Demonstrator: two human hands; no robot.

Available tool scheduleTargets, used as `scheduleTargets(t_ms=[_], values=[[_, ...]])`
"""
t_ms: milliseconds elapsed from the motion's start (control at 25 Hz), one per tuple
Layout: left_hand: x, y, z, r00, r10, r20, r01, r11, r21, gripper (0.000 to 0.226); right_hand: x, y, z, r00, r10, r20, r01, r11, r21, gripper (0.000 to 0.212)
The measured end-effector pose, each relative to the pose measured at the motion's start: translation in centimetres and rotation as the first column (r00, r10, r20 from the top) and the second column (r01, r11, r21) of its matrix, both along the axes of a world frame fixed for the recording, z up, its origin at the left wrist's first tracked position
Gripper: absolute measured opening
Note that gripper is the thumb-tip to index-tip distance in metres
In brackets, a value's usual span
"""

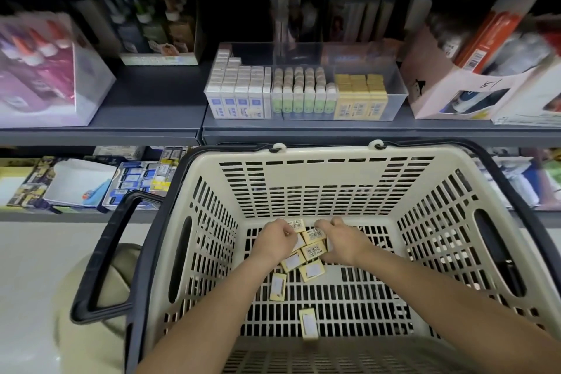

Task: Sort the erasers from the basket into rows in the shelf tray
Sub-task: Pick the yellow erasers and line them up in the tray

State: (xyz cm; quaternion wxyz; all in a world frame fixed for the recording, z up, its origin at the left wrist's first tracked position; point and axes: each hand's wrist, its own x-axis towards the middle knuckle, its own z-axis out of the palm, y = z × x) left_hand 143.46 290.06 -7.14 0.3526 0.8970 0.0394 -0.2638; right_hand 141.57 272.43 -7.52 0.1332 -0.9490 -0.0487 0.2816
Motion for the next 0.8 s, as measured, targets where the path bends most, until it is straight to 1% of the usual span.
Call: scheduleTargets(t_ms=[80,120,160,200,240,280,360,440,480,520,600,640,680,720,760,800], values=[[0.4,-0.1,0.5,0.998,0.044,-0.053,-0.048,0.997,-0.065,0.019,-0.1,-0.4,0.9,1.0,-0.004,0.009,0.003,0.995,0.095,0.058],[0.5,-0.1,0.7,0.99,0.084,-0.11,-0.097,0.988,-0.119,0.022,-0.1,-0.5,1.4,1.0,0.007,0.025,-0.01,0.991,0.134,0.049],[0.5,-0.2,1.1,0.972,0.123,-0.201,-0.161,0.97,-0.182,0.024,-0.2,-0.7,1.8,0.999,0.034,0.038,-0.039,0.988,0.147,0.042],[0.3,-0.4,1.4,0.942,0.14,-0.306,-0.215,0.949,-0.228,0.027,-0.2,-0.8,2.2,0.996,0.077,0.045,-0.082,0.988,0.134,0.04],[0.1,-0.5,1.7,0.916,0.129,-0.381,-0.235,0.94,-0.247,0.029,-0.3,-0.9,2.4,0.992,0.119,0.038,-0.123,0.987,0.104,0.044],[-0.1,-0.6,1.8,0.91,0.097,-0.403,-0.206,0.95,-0.237,0.029,-0.5,-0.9,2.5,0.991,0.131,0.023,-0.132,0.989,0.073,0.05],[-0.3,-0.6,2.1,0.926,0.065,-0.373,-0.152,0.966,-0.209,0.028,-0.8,-0.8,2.4,0.997,0.071,0.011,-0.071,0.995,0.074,0.061],[-0.1,-0.4,2.6,0.934,0.102,-0.342,-0.179,0.963,-0.203,0.03,-1.3,-0.2,2.1,1.0,0.008,0.026,-0.013,0.986,0.169,0.066],[-0.1,-0.1,2.8,0.919,0.106,-0.378,-0.207,0.95,-0.235,0.033,-1.6,0.3,2.0,0.999,-0.014,0.037,0.004,0.969,0.248,0.065],[-0.1,0.1,3.0,0.885,0.081,-0.459,-0.241,0.922,-0.302,0.038,-1.8,0.8,2.0,0.998,-0.041,0.052,0.021,0.941,0.338,0.062],[-0.4,0.2,3.1,0.765,-0.045,-0.642,-0.343,0.816,-0.465,0.044,-2.0,1.8,2.2,0.994,-0.094,0.059,0.053,0.866,0.498,0.06],[-0.6,0.2,3.1,0.719,-0.084,-0.69,-0.403,0.758,-0.513,0.042,-1.9,1.9,2.4,0.992,-0.123,0.041,0.08,0.831,0.55,0.062],[-0.5,0.2,2.9,0.696,-0.079,-0.714,-0.455,0.72,-0.524,0.039,-1.7,1.9,2.5,0.988,-0.15,0.02,0.111,0.811,0.575,0.064],[-0.4,0.2,2.5,0.693,-0.041,-0.72,-0.489,0.707,-0.51,0.037,-1.7,1.7,2.5,0.987,-0.16,0.014,0.125,0.819,0.56,0.066],[-0.3,0.3,2.2,0.694,0.013,-0.72,-0.517,0.705,-0.486,0.035,-1.6,1.4,2.4,0.991,-0.132,0.037,0.098,0.869,0.485,0.065],[-0.2,0.6,1.9,0.694,0.065,-0.717,-0.538,0.709,-0.456,0.033,-1.5,1.1,2.1,0.997,-0.051,0.065,0.024,0.936,0.351,0.062]])
